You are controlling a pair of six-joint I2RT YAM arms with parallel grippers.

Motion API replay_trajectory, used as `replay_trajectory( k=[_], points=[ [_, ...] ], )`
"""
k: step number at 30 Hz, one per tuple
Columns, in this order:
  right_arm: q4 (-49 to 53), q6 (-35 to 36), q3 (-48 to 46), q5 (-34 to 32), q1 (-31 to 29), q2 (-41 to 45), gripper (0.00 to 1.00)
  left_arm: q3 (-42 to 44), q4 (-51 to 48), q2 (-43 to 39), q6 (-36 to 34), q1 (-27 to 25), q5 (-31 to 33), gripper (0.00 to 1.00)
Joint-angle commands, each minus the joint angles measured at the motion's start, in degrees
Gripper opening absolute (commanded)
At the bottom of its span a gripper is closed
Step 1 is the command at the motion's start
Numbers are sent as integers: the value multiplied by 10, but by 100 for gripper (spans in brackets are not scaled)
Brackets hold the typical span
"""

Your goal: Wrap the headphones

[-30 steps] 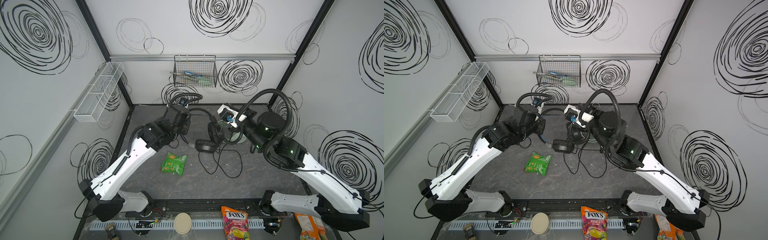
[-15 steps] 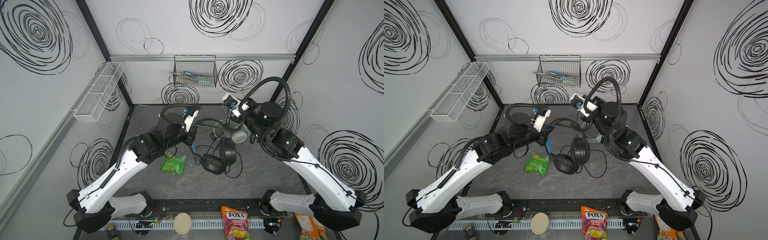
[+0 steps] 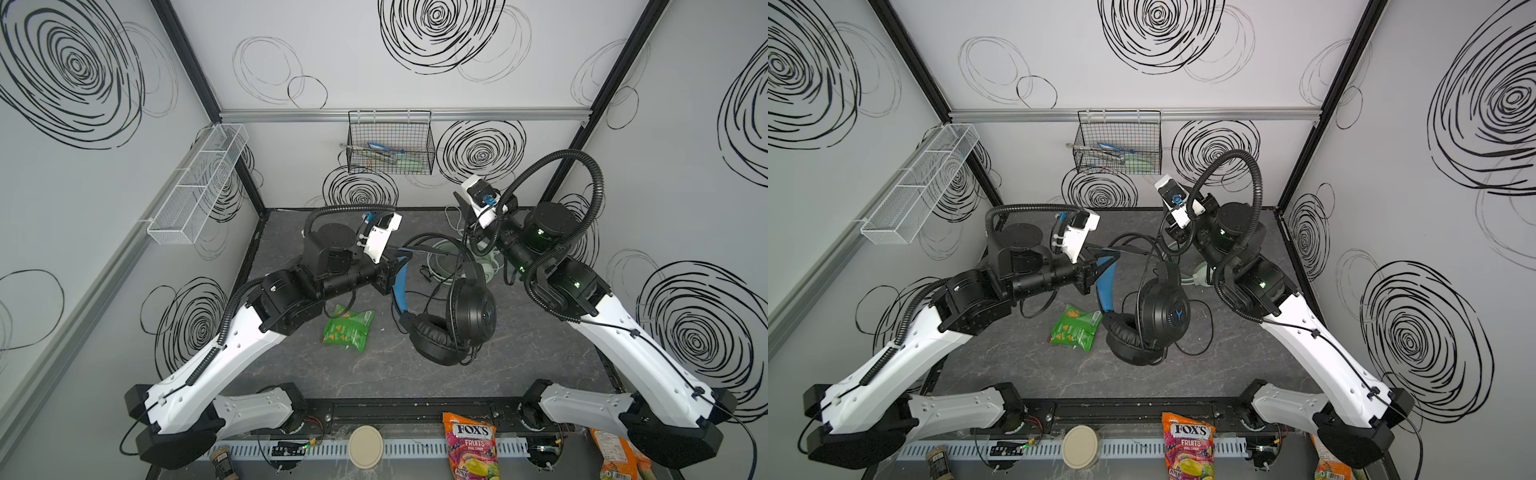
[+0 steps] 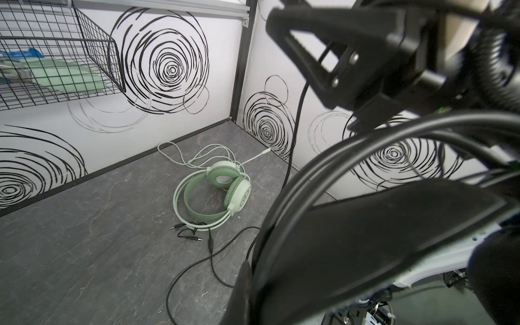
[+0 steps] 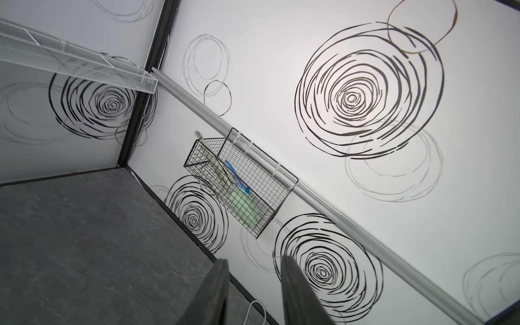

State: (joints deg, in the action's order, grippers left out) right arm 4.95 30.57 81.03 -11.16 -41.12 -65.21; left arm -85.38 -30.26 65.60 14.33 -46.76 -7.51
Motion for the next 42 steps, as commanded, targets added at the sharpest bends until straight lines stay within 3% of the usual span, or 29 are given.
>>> replay_trajectory(
  k=[1, 11, 17, 27, 32, 36, 39, 42],
  points=[
    [-57, -73, -18, 33, 17, 17, 41, -47, 81, -2, 48, -1, -33, 0],
    [-139, -220, -79, 144, 82, 25, 51, -110, 88, 5, 84, -2, -25, 0],
    [-179, -289, -113, 170, 81, 23, 54, -136, 137, 20, 164, -1, -18, 0],
    [-237, -382, -176, 215, 76, 11, 55, -61, 243, -2, 319, -2, 110, 0],
    [-284, -438, -230, 240, 66, -1, 54, -56, 252, 10, 347, -2, 151, 0],
    [-299, -453, -243, 245, 49, -24, 60, -62, 253, 24, 353, -2, 157, 0],
    [-327, -479, -257, 256, 48, -44, 58, -65, 253, 30, 361, -2, 163, 0],
    [-353, -505, -270, 274, 48, -61, 47, -76, 243, 37, 364, -3, 172, 0]
  ],
)
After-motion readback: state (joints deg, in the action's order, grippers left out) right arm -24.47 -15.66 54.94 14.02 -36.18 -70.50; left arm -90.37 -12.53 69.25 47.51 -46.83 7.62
